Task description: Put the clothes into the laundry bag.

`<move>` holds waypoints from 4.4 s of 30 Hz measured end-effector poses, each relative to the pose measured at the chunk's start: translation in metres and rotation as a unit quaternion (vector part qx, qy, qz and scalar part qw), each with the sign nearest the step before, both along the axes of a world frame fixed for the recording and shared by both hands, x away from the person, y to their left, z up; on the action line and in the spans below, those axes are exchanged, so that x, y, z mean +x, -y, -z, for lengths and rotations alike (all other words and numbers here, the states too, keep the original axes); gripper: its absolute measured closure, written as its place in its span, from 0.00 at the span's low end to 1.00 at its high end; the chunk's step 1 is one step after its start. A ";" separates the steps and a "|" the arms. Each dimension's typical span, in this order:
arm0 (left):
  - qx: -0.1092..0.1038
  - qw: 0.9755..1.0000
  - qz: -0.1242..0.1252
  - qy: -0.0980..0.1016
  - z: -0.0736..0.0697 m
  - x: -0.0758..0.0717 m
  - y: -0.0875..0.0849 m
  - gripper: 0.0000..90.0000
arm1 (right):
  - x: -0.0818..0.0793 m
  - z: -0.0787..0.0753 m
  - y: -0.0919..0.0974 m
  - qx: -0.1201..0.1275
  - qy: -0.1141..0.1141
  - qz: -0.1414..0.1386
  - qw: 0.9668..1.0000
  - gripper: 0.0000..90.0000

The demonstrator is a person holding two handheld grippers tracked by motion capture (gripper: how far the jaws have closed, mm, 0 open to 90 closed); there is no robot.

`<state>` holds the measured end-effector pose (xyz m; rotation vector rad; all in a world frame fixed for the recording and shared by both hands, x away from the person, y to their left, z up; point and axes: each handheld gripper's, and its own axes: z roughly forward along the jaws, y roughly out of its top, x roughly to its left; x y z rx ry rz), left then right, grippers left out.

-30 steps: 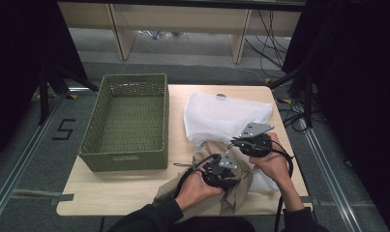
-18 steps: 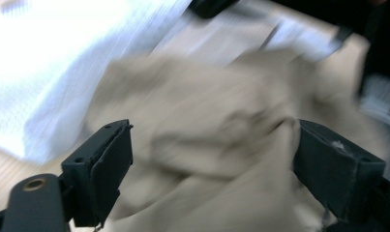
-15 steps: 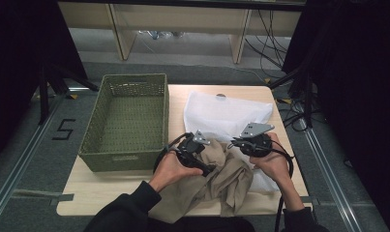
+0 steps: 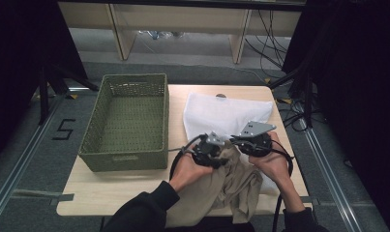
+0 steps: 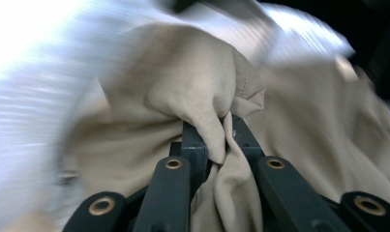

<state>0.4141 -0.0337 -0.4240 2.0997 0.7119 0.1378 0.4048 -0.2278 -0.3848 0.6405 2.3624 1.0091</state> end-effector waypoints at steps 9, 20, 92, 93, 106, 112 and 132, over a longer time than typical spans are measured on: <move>0.006 0.997 -0.032 -0.063 0.020 0.009 -0.016 0.46 | 0.002 0.006 0.007 -0.002 -0.017 0.010 1.000 1.00; 0.075 0.995 0.041 -0.043 0.014 -0.041 -0.050 0.18 | 0.002 0.008 0.009 -0.005 -0.019 0.007 1.000 1.00; -0.066 0.997 0.012 -0.039 0.035 -0.004 0.002 0.93 | -0.011 -0.007 0.008 0.010 -0.012 -0.008 1.000 1.00; -0.073 0.997 0.002 -0.033 0.028 -0.006 0.004 0.93 | -0.012 -0.010 0.007 0.013 -0.012 -0.006 1.000 1.00; -0.052 0.997 -0.029 -0.056 0.045 -0.018 0.028 0.53 | -0.021 -0.011 0.019 0.021 -0.018 -0.008 1.000 1.00; -0.049 0.998 -0.010 -0.043 0.023 -0.027 -0.013 0.30 | -0.026 -0.005 0.029 0.012 -0.025 -0.002 1.000 1.00; -0.017 0.997 -0.046 -0.057 0.080 0.027 0.008 0.70 | -0.010 -0.018 0.007 -0.001 -0.010 -0.016 1.000 1.00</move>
